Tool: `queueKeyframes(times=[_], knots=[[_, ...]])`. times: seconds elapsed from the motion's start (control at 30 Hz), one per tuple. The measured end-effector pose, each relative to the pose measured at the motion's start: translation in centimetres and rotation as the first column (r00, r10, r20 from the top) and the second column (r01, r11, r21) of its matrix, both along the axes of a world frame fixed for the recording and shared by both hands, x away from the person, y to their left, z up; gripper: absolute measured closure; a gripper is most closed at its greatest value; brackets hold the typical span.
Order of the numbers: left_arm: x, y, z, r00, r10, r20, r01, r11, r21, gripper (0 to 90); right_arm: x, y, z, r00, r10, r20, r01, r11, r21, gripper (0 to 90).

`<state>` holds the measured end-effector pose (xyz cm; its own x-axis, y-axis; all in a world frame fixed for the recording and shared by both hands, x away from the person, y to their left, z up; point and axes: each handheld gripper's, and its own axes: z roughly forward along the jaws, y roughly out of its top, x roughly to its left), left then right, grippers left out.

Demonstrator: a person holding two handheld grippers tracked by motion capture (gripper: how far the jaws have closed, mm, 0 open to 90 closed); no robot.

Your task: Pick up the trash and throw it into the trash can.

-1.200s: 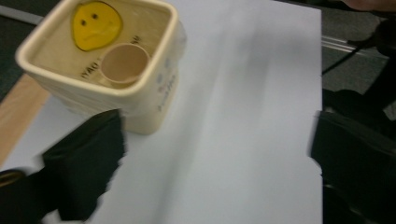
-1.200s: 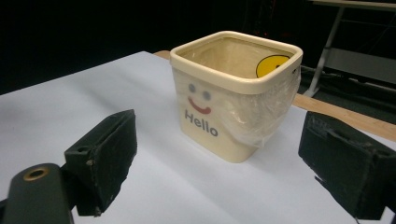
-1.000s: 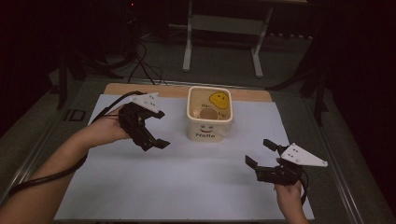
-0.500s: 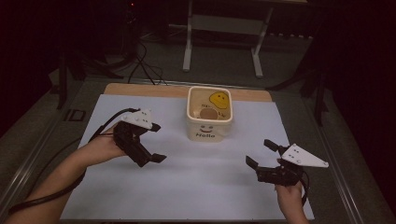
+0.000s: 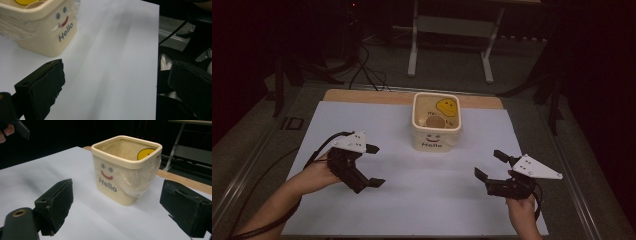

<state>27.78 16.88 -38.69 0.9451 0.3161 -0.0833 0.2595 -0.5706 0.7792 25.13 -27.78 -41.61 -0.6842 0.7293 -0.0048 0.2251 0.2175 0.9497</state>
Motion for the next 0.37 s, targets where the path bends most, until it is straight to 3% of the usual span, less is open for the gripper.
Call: queueKeyframes(times=[0.37], knots=[[-1.0, 0.3, -2.1, 1.0000, -0.003, -0.004, 0.003, 0.9995, -0.030, 1.6, 0.0, 0.1, -0.2, 1.0000, 0.001, -0.003, -0.001, 1.000, -0.004, 11.6]])
